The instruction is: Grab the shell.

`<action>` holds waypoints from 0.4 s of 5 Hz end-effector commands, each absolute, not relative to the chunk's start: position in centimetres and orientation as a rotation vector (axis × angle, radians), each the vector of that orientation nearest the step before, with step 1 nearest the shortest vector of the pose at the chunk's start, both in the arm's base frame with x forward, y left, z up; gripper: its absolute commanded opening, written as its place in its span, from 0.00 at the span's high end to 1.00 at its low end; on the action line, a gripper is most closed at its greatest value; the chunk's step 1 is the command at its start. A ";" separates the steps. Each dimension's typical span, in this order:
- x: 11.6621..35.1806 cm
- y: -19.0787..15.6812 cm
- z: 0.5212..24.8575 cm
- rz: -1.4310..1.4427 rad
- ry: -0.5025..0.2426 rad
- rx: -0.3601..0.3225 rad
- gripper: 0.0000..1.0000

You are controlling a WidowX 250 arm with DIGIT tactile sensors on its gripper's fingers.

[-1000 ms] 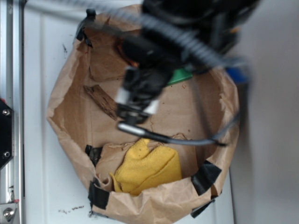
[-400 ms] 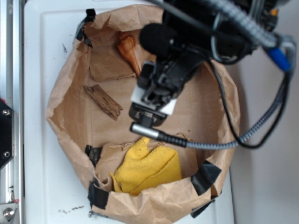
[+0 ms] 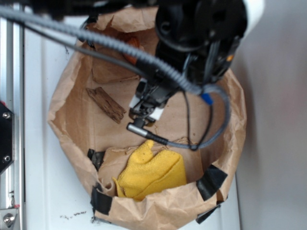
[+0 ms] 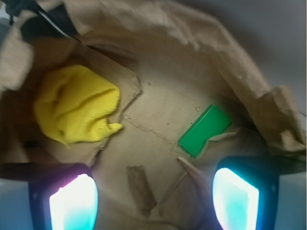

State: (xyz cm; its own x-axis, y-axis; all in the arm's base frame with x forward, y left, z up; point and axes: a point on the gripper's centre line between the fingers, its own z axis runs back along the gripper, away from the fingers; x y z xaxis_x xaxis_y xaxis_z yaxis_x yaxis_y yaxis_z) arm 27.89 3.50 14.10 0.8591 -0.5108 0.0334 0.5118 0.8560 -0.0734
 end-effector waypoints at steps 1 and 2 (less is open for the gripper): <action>27.7 5.1 10.7 -0.540 0.035 -0.021 0.00; 27.9 6.3 10.1 -0.532 0.039 -0.001 0.00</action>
State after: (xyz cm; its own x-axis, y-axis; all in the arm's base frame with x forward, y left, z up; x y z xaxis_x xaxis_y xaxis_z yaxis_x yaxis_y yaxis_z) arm 28.06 5.95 9.36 0.8483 -0.5257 -0.0634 0.5242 0.8507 -0.0399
